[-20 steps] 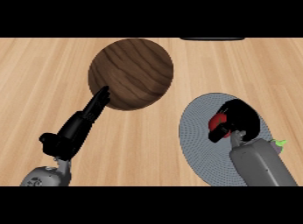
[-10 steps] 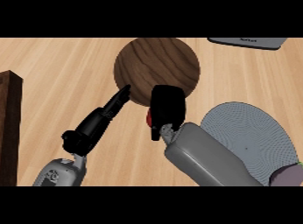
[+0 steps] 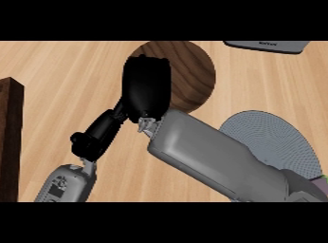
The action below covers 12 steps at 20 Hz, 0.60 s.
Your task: Pick the tomato from the placemat and place it in the bowl
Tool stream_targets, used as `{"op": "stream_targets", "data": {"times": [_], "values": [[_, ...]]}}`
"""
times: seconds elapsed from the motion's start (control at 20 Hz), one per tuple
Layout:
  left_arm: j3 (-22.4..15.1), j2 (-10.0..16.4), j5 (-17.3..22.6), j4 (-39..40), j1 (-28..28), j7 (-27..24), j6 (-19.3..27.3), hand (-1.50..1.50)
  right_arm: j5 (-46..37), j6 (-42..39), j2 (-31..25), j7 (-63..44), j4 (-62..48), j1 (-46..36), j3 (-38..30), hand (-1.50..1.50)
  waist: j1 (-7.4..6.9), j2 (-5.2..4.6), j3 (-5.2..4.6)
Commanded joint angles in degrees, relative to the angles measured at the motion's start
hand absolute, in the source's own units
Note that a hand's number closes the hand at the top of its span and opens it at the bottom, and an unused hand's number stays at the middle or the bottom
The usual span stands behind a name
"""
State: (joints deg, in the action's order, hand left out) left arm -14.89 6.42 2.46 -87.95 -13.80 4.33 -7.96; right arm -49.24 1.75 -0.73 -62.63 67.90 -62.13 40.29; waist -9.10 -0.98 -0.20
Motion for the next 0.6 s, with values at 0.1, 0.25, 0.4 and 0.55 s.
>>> {"op": "stream_targets", "data": {"times": [0.1, 0.25, 0.4, 0.55], "values": [[-0.03, -0.6, 0.41, 0.89, -0.09, 0.47, -0.22, 0.0, 1.51, 11.75, 0.69, -9.85, -3.03, -8.97, -2.26, 1.5, 1.23, 0.2, -0.01], [0.45, 0.11, -0.59, 1.74, -0.07, -0.23, 0.12, 0.0, 2.5, 13.81, 0.69, -10.28, -7.92, -11.17, -2.76, 1.5, 1.84, -0.01, -0.04], [0.98, -0.21, 0.14, 0.45, -0.97, 1.52, 0.28, 0.0, 1.8, 16.07, 0.69, -9.06, -14.61, -11.25, -0.68, 1.5, 2.4, -0.06, 0.0], [-0.66, -0.5, -1.32, 0.58, 3.48, -1.6, 0.72, 0.0, 0.17, 14.86, 0.69, -8.88, -21.02, -14.9, -0.7, 1.5, 2.81, 0.05, -0.04]]}}
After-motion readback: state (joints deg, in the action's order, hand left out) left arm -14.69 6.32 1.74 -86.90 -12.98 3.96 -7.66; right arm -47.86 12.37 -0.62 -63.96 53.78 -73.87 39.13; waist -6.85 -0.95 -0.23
